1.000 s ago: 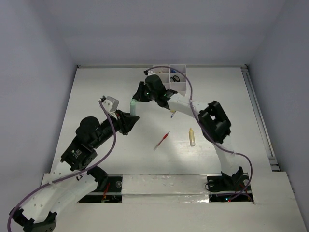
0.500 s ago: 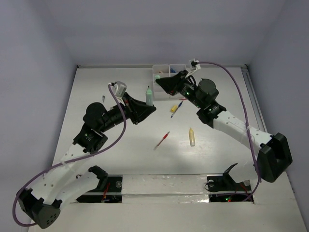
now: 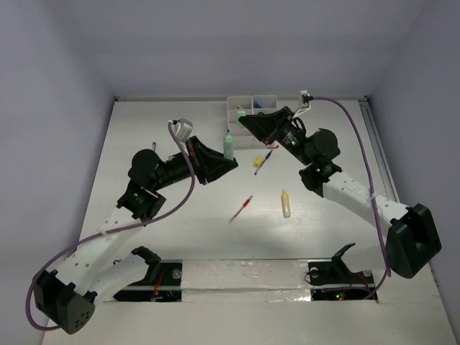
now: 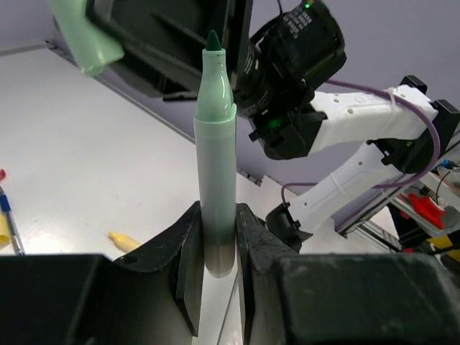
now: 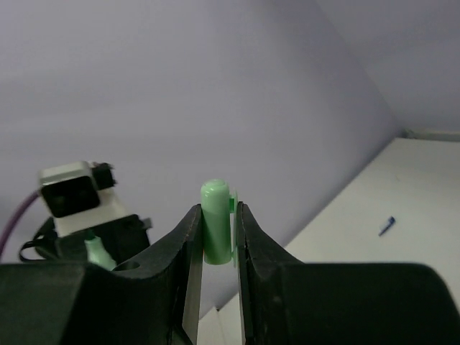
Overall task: Sort the stationery into containers
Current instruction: Close the pen cap on the pen.
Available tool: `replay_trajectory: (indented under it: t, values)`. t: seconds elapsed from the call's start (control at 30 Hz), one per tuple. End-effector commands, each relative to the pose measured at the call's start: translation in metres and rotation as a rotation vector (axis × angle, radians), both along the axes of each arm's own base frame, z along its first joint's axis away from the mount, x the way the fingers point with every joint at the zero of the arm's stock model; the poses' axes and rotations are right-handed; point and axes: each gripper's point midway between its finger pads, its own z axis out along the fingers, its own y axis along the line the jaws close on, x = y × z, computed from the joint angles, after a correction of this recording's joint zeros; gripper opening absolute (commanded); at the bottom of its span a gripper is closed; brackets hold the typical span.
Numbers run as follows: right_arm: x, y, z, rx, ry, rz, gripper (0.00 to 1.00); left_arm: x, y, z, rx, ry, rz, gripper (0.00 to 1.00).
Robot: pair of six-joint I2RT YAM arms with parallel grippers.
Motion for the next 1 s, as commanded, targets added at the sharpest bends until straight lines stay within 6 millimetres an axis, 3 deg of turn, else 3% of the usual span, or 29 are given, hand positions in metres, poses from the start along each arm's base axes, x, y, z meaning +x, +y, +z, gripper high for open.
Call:
replay_trajectory:
  t: [0.0,0.27,0.67,0.97]
  values:
    - [-0.028,-0.008,0.050,0.140,-0.150,0.077,0.00,-0.011,-0.003,0.008,-0.032,-0.047,-0.074,0.00]
    - [-0.046,-0.004,0.066,0.190,-0.213,0.188,0.00,-0.009,-0.006,0.005,-0.020,-0.029,-0.099,0.00]
    - [-0.054,-0.001,0.072,0.208,-0.251,0.240,0.00,-0.007,-0.010,-0.003,-0.017,0.003,-0.132,0.00]
    - [-0.052,0.003,0.064,0.205,-0.240,0.261,0.00,-0.002,-0.012,-0.008,-0.004,0.018,-0.126,0.00]
